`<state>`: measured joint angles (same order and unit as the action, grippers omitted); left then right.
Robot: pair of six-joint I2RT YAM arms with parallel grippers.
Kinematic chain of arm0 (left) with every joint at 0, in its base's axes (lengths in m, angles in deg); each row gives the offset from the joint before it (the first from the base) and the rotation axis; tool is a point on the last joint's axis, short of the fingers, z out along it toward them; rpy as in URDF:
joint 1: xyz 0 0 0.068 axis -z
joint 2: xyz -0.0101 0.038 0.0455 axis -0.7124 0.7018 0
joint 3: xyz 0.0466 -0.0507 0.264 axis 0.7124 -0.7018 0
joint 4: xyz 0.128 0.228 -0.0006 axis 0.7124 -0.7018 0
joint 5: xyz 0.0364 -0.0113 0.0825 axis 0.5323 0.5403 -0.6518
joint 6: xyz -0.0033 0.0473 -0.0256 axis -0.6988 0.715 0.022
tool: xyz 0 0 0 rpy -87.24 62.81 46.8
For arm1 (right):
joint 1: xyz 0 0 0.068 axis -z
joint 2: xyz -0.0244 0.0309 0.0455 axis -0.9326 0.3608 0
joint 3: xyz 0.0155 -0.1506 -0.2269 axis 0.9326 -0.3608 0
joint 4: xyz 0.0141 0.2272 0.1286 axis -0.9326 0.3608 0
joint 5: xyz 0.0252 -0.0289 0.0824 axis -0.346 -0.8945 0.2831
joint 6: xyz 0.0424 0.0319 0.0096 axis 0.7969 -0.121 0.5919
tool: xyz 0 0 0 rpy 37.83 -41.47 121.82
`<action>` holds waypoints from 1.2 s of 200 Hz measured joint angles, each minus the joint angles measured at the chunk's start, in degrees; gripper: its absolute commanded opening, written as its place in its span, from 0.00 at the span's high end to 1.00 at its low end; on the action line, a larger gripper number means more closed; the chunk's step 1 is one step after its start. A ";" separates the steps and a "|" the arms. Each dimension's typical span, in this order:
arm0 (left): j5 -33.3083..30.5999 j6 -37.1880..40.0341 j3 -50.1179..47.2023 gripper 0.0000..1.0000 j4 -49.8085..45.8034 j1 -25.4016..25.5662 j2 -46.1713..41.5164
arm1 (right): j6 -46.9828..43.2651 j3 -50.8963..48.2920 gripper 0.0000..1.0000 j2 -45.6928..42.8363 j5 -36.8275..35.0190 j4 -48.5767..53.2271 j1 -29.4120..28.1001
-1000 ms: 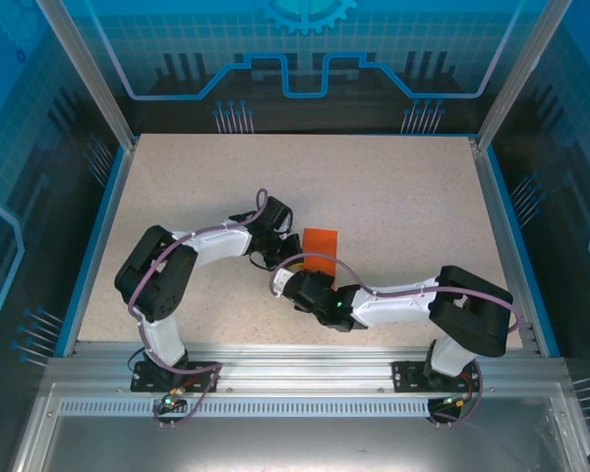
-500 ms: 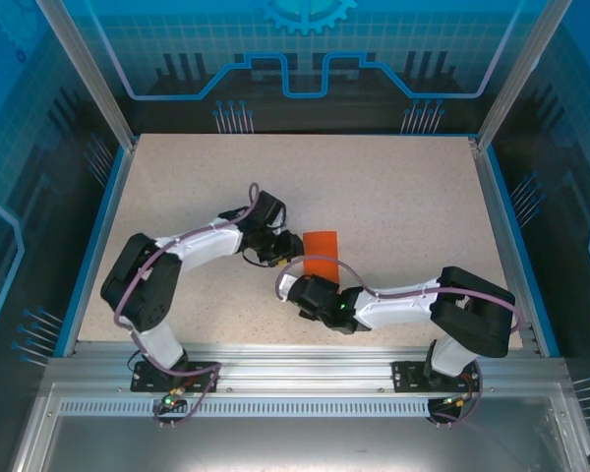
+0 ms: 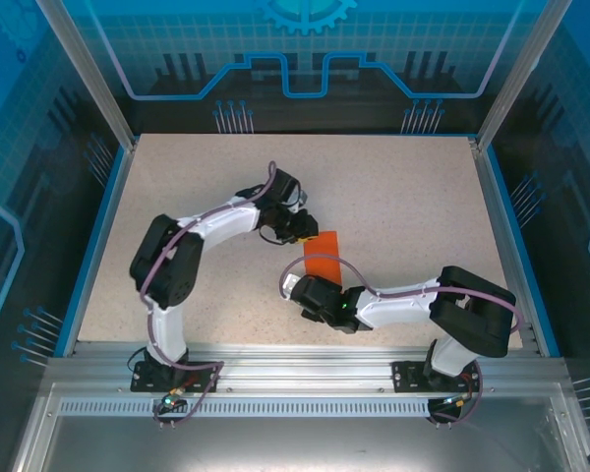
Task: Fold a paper plane with a square sheet of paper (fold left side to right side)
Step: Third fold the triangle at the center of the table.
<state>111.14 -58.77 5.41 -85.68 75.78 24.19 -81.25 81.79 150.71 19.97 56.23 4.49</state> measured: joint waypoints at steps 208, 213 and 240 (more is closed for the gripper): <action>-1.46 5.70 8.17 0.82 -3.67 2.23 12.52 | 8.96 1.49 1.00 -5.99 33.33 6.80 20.87; -1.53 5.73 8.26 0.82 -3.74 2.25 12.52 | 9.20 1.60 1.00 -5.97 34.25 7.06 21.46; -2.05 6.19 8.46 0.83 -4.09 2.51 12.52 | 10.78 2.43 1.00 -5.38 38.14 8.17 24.61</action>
<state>109.09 -52.59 13.87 -89.77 78.29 36.71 -70.48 84.22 145.34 58.11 64.40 29.10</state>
